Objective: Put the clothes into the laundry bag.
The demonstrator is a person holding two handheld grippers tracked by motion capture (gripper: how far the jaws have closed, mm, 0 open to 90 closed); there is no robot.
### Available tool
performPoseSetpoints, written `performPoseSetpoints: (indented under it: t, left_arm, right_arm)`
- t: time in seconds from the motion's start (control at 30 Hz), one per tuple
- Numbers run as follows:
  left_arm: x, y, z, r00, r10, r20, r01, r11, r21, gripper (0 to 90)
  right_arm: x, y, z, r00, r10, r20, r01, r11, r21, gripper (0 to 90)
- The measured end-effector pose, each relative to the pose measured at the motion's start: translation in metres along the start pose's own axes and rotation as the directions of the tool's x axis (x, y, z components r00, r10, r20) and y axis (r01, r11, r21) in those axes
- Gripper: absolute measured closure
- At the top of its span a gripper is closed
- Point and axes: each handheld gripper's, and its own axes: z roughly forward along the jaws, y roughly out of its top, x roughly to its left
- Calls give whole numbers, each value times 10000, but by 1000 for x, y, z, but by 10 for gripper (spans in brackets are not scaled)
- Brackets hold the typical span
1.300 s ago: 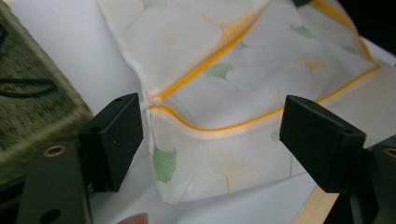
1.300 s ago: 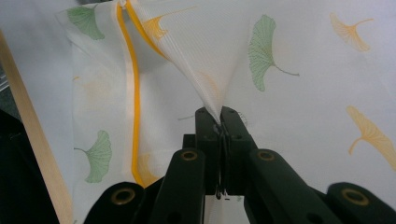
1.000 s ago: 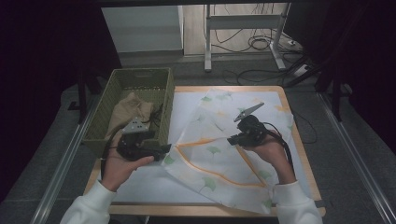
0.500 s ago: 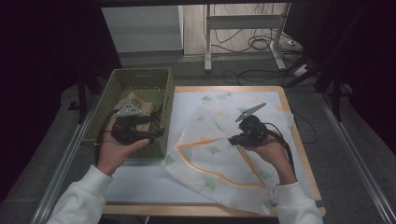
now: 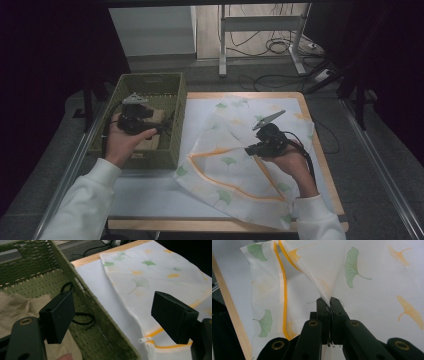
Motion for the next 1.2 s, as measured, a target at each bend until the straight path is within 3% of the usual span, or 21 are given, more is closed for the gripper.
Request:
performPoseSetpoints:
  t: [0.17, 0.57, 0.97, 1.2]
  left_arm:
    - [19, 4, 12, 9985, -353, -421, 359, 9992, 146, 190]
    - [46, 12, 34, 9937, -631, -925, 677, 9966, 476, 189]
    - [56, 26, 46, 9905, -570, -1253, 672, 9946, 791, 181]
    - [64, 26, 61, 9882, -692, -1368, 868, 9881, 1274, 179]
  right_arm:
    - [0, 0, 3, 10000, 17, 4, -17, 10000, 77, 863]
    - [1, 0, 7, 10000, 16, 52, -17, 9997, 241, 863]
    - [0, 0, 7, 9999, 24, 109, -27, 9997, 261, 863]
    - [0, -1, 6, 9999, 33, 117, -35, 9998, 212, 863]
